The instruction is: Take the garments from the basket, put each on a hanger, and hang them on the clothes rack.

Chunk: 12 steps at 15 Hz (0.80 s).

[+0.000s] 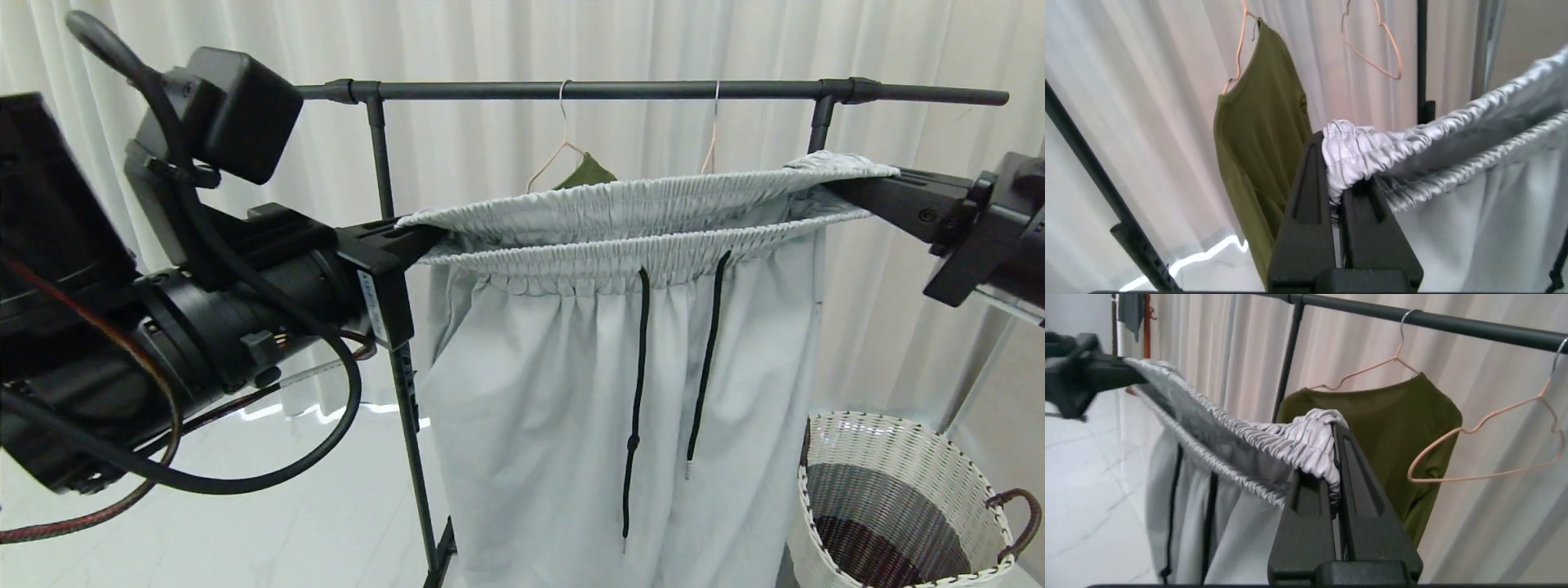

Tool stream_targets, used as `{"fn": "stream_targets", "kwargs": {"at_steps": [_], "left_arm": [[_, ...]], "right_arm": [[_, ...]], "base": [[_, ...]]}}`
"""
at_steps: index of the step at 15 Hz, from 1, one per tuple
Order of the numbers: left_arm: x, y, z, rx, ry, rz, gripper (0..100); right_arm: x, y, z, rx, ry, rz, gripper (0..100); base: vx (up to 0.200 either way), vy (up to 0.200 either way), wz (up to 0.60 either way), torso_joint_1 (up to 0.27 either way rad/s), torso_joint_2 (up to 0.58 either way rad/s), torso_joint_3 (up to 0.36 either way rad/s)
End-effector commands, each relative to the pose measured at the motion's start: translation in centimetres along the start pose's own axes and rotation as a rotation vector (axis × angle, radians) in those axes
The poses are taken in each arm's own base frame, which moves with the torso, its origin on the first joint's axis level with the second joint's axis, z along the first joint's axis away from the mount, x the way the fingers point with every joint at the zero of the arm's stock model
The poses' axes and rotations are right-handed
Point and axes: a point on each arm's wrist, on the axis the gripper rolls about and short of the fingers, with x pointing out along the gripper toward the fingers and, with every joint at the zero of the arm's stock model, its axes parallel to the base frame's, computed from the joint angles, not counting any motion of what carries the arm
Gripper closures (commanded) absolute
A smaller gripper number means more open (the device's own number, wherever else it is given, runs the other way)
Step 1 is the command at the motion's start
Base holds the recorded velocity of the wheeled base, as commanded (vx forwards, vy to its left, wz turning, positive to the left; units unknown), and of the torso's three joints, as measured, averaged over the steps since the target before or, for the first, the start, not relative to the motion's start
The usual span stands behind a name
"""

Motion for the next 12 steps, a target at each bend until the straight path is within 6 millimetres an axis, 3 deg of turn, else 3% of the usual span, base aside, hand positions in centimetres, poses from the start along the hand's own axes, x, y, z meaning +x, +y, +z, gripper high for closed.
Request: {"fn": "stream_targets", "kwargs": {"at_steps": [1,12], "left_arm": [[-1.3,0.0,0.8,-0.001,-0.04,-0.007,100],[-3.1,-0.2,0.6,-0.001,-0.049,-0.018,100]], "right_arm": [[1.2,-0.4,-0.4,0.005,0.014,0.002,100],[2.1,-0.6,-0.4,0.003,0.014,0.008,100]], "base": [[0.0,0.0,0.0,0.0,0.0,0.0],[0.0,0.0,0.0,0.0,0.0,0.0]]}}
